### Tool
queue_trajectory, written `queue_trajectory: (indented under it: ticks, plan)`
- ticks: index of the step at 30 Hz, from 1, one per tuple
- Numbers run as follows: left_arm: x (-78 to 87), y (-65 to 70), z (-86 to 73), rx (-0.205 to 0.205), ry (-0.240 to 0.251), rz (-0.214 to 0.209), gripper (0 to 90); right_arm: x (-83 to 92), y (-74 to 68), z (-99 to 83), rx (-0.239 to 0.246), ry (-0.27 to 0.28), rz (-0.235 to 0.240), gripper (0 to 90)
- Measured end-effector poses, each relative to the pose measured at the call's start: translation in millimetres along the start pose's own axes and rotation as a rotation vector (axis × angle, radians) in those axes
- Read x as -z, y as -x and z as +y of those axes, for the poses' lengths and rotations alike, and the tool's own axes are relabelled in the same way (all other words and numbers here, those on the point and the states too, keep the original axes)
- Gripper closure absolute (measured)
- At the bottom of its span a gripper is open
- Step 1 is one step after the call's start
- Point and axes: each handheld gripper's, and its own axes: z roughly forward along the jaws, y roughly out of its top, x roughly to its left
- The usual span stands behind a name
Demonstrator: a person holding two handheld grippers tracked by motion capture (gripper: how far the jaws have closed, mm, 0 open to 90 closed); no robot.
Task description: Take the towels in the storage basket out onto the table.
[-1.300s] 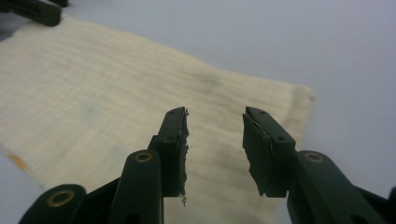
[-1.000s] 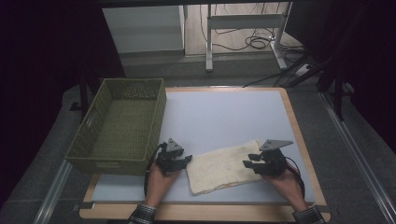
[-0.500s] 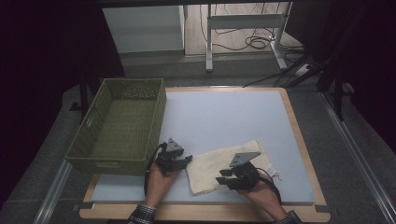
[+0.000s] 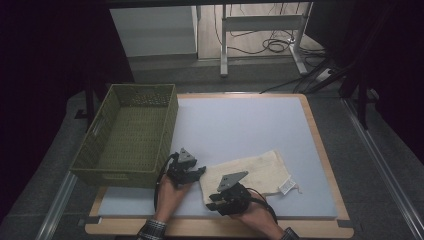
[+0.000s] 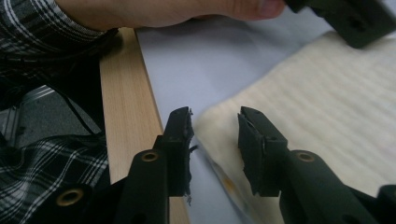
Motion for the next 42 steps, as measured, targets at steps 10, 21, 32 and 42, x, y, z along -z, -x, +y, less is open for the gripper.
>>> queue_trajectory:
  ticks: [10, 21, 32, 42]
  plan:
    - [-0.1, 1.9, 0.2, -0.015, -0.004, 0.010, 50.5, -13.0, -11.7, -1.5, 0.112, -0.018, -0.113, 74.6]
    - [0.3, 9.2, 0.5, -0.058, -0.002, -0.020, 83.7, -10.6, -3.4, -2.7, 0.045, -0.004, -0.083, 85.3]
    - [7.9, 13.3, 9.6, -0.053, 0.053, 0.021, 87.3, -1.3, -3.3, 2.2, 0.043, 0.032, -0.063, 85.4]
    - [9.7, 22.2, 30.6, -0.111, 0.081, 0.012, 87.0, 20.9, 0.1, 4.2, 0.023, 0.084, -0.080, 85.4]
